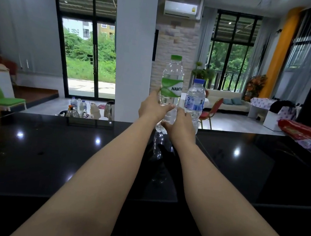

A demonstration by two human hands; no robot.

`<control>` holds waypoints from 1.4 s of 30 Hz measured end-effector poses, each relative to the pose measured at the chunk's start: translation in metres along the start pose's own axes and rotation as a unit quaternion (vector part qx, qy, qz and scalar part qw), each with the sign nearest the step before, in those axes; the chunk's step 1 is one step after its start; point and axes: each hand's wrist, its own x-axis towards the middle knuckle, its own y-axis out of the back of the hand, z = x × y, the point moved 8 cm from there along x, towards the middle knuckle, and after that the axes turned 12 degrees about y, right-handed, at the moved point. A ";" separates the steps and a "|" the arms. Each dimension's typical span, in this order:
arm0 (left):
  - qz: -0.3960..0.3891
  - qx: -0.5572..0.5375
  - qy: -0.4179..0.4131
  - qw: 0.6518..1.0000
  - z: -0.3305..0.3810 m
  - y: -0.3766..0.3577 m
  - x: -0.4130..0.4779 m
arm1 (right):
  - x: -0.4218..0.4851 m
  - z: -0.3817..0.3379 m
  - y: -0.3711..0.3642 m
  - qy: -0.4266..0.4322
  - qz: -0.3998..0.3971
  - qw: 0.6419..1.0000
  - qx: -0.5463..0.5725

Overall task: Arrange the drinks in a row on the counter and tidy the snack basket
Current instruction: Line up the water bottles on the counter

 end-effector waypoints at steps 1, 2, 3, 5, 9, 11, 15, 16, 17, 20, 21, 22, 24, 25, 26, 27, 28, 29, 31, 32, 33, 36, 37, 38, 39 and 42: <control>-0.001 0.000 0.001 1.000 0.000 -0.002 0.001 | -0.001 -0.001 0.001 0.002 0.004 1.000 -0.006; -0.001 -0.001 0.002 1.000 0.000 -0.003 0.001 | -0.001 -0.001 0.003 0.002 0.008 1.000 -0.009; -0.001 -0.001 0.003 1.000 0.001 -0.005 0.002 | -0.001 -0.001 0.004 0.001 0.010 1.000 -0.011; 0.000 -0.004 0.005 1.000 0.001 -0.008 0.002 | -0.002 -0.001 0.005 -0.006 0.013 1.000 -0.008; -0.007 -0.011 0.007 1.000 0.004 -0.014 0.004 | -0.004 0.001 0.011 -0.022 0.029 0.999 -0.011; -0.008 -0.013 0.006 1.000 0.004 -0.016 0.003 | -0.005 0.003 0.013 -0.031 0.034 0.999 -0.019; -0.011 -0.015 0.002 1.000 0.004 -0.019 0.002 | -0.007 0.003 0.014 -0.038 0.032 0.999 -0.014; -0.015 -0.020 0.001 1.000 0.005 -0.020 0.002 | -0.008 0.003 0.014 -0.038 0.031 0.999 -0.010; -0.021 -0.029 0.001 0.999 0.005 -0.021 0.001 | -0.009 0.003 0.014 -0.037 0.033 0.999 -0.009; -0.051 -0.053 0.002 0.997 0.004 -0.025 -0.005 | -0.011 0.002 0.018 -0.036 0.044 0.998 -0.015; -0.065 -0.058 0.005 0.996 0.002 -0.027 -0.008 | -0.013 0.001 0.019 -0.036 0.048 0.998 -0.017; -0.076 -0.058 0.008 0.995 0.000 -0.028 -0.012 | -0.016 0.001 0.021 -0.037 0.054 0.998 -0.021; -0.082 -0.032 0.002 0.996 -0.001 -0.024 -0.019 | -0.020 -0.004 0.029 -0.037 0.072 0.996 -0.037; -0.077 -0.006 -0.003 0.997 -0.001 -0.018 -0.023 | -0.023 -0.007 0.034 -0.033 0.084 0.995 -0.046; -0.070 0.027 -0.008 0.997 0.000 -0.010 -0.028 | -0.026 -0.012 0.038 -0.026 0.096 0.994 -0.055; -0.061 0.065 -0.013 0.996 -0.001 0.000 -0.033 | -0.030 -0.018 0.042 -0.015 0.105 0.992 -0.062; -0.052 0.095 -0.018 0.994 -0.003 0.011 -0.038 | -0.033 -0.026 0.044 -0.002 0.109 0.992 -0.069; -0.041 0.118 -0.020 0.992 -0.006 0.024 -0.043 | -0.038 -0.034 0.045 0.013 0.110 0.991 -0.074; -0.013 0.168 -0.018 0.986 -0.015 0.053 -0.051 | -0.047 -0.052 0.042 0.049 0.096 0.991 -0.079; 0.002 0.196 -0.016 0.980 -0.019 0.068 -0.056 | -0.051 -0.062 0.039 0.067 0.079 0.992 -0.078; 0.013 0.222 -0.017 0.975 -0.023 0.083 -0.061 | -0.056 -0.071 0.035 0.084 0.058 0.992 -0.077; 0.051 0.284 -0.029 0.957 -0.031 0.127 -0.082 | -0.071 -0.102 0.023 0.128 -0.005 0.988 -0.084; 0.068 0.305 -0.035 0.949 -0.032 0.142 -0.089 | -0.076 -0.113 0.019 0.142 -0.020 0.986 -0.088; 0.082 0.322 -0.042 0.942 -0.033 0.157 -0.097 | -0.081 -0.125 0.016 0.156 -0.032 0.983 -0.093; 0.095 0.333 -0.046 0.937 -0.035 0.171 -0.103 | -0.086 -0.138 0.013 0.169 -0.041 0.980 -0.097; 0.125 0.343 -0.050 0.930 -0.043 0.215 -0.121 | -0.097 -0.179 0.004 0.200 -0.057 0.971 -0.116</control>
